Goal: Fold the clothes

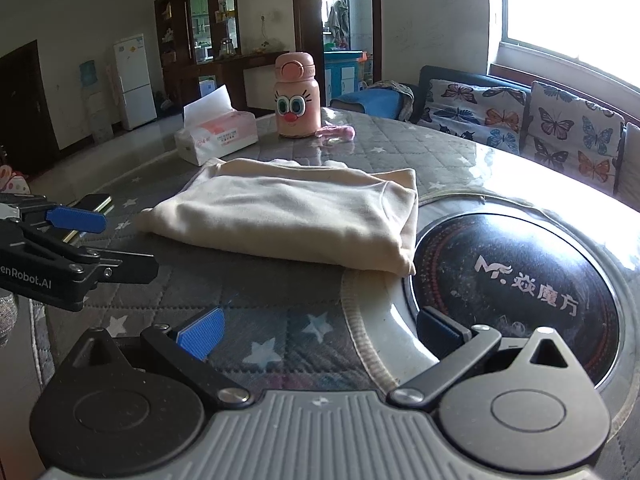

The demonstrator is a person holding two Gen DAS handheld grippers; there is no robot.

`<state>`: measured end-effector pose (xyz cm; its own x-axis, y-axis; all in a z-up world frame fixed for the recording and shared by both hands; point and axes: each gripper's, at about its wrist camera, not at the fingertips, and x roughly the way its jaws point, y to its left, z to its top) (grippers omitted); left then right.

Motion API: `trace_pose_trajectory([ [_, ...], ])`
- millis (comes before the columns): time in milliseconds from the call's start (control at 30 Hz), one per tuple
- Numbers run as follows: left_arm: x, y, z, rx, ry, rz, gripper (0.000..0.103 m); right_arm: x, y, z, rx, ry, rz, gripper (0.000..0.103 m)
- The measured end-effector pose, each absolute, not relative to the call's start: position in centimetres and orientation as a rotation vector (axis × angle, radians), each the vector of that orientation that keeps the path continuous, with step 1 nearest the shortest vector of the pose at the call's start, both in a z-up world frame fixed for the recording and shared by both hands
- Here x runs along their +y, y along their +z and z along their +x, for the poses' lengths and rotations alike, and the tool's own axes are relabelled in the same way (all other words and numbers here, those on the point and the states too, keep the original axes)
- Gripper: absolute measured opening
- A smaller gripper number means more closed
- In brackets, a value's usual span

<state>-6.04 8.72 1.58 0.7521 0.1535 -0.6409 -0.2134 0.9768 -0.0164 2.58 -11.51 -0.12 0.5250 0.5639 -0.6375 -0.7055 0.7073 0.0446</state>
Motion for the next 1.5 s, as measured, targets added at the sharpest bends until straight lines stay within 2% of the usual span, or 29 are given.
trace_pose_trajectory([
  [1500,6.2,1.9,-8.3,0.663,0.206,-0.056,0.103,-12.2,0.0,-0.4,0.660,0.736,-0.234,0.103],
])
